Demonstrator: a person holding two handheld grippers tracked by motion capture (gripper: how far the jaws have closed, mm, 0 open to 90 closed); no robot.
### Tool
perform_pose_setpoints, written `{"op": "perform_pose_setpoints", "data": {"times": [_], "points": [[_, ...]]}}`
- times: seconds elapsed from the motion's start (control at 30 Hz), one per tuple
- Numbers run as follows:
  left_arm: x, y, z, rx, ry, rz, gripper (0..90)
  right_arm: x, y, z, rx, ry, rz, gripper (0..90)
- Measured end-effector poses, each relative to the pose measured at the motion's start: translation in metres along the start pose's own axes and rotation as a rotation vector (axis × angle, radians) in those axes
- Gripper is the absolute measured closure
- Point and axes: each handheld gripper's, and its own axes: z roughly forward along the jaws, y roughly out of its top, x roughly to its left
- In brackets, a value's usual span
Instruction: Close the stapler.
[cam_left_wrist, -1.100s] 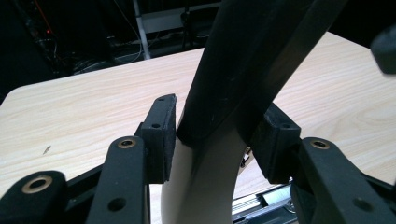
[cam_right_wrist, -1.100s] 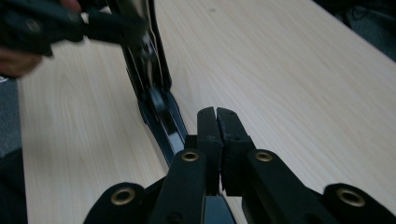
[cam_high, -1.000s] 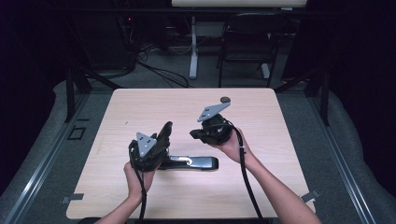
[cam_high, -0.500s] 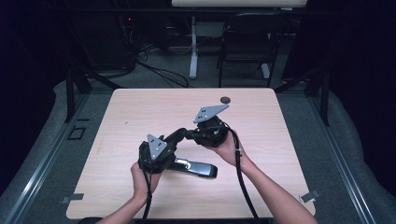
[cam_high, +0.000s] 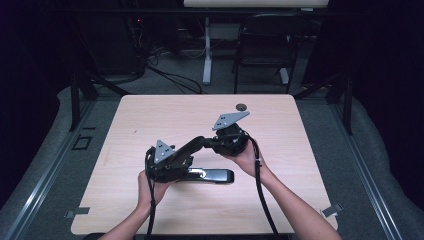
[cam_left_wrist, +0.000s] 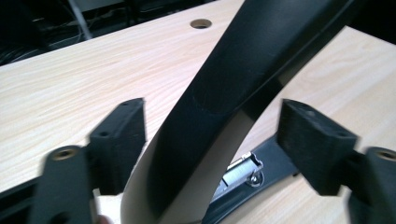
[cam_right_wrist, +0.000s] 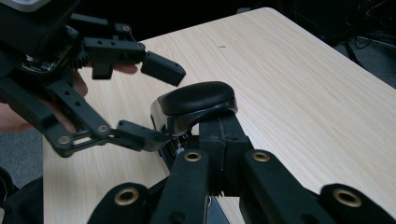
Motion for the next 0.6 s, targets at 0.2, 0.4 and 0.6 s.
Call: {"op": "perform_pose_setpoints", "data": {"times": [0.2,0.4,0.6], "points": [[0.014,-0.001,-0.017,-0.045,-0.044,-0.008,15.5,-0.002,-0.003,-0.001,0.004,-0.004,0.007,90.0],[0.036,-0.003,-0.030,-0.076,-0.022,-0.081,12.5,-0.004,-0.004,-0.002,0.008,-0.007,0.014,90.0],[0.053,-0.007,-0.027,-0.049,0.004,-0.139,10.0,-0.006,-0.009,-0.002,0.018,-0.008,0.027,90.0]]}}
